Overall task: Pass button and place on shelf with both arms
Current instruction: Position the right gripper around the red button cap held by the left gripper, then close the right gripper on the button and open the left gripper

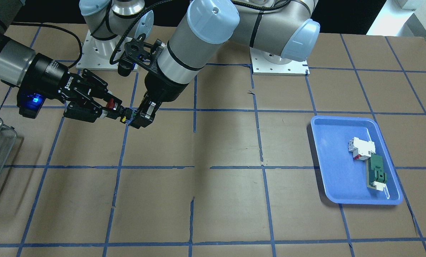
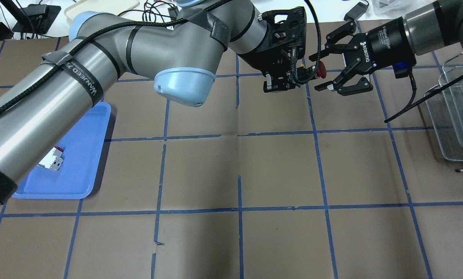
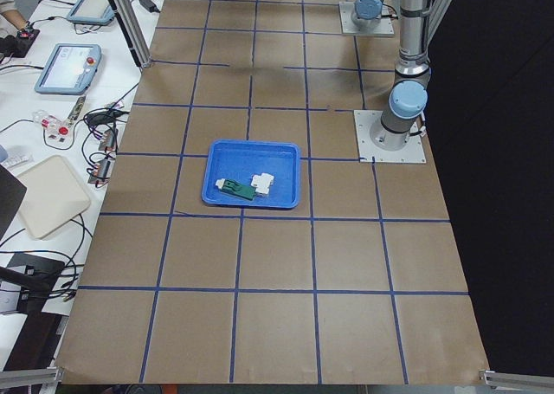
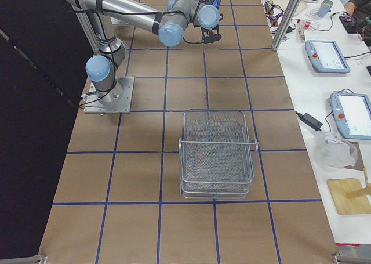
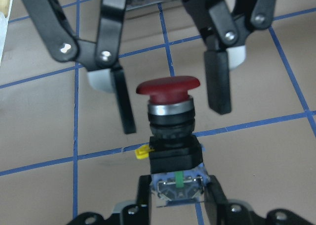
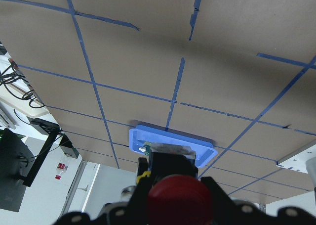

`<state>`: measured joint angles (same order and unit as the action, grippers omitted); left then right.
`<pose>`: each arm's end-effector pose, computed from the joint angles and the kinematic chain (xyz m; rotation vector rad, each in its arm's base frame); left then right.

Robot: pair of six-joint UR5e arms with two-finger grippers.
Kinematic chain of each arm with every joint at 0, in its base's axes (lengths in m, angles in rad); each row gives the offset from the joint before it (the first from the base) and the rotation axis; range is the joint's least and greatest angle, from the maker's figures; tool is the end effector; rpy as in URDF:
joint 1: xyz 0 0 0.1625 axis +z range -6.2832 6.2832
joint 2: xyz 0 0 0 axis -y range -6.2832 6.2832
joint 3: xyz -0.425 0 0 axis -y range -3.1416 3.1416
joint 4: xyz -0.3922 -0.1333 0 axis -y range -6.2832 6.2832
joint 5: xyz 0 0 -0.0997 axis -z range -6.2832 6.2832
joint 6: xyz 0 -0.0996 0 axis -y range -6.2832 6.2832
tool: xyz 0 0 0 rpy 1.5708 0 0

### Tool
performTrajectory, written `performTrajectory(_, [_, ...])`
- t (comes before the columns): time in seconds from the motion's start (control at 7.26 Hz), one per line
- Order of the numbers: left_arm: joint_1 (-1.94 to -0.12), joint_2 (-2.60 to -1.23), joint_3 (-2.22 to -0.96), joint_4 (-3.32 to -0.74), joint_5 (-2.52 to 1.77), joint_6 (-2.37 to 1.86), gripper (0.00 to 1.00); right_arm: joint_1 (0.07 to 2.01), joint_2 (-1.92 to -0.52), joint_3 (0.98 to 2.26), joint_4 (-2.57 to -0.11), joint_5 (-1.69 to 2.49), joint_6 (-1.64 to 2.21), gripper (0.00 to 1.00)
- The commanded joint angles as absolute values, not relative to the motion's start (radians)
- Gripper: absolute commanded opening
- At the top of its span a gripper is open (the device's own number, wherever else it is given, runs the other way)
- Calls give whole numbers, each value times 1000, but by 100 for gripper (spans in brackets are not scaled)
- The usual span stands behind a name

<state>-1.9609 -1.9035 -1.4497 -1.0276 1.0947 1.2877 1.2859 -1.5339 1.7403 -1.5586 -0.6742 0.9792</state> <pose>-0.4109 -0.5288 0.4306 -2.1352 -1.7670 0.7090 0.0667 -0.5232 0.4245 1.4546 1.7812 0.6127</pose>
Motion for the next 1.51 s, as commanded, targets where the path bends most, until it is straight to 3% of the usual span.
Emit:
performTrajectory(0.0, [-1960, -1899, -1450, -1028, 1095, 1287, 0, 1285, -1535, 1740, -1559, -672, 979, 17])
performTrajectory(0.14, [-1960, -1898, -1450, -1029, 1095, 1285, 73, 1285, -1536, 1738, -1560, -672, 979, 17])
performTrajectory(0.28, [-1960, -1894, -1450, -1031, 1101, 1287, 100, 1285, -1536, 1738, -1562, -672, 979, 17])
performTrajectory(0.83, [-1883, -1859, -1448, -1168, 1147, 1285, 100, 1285, -1536, 1688, -1552, -774, 954, 15])
performTrajectory(1.38, [-1741, -1796, -1450, -1323, 1300, 1258, 100, 1278, -1549, 1613, -1525, -1184, 417, 15])
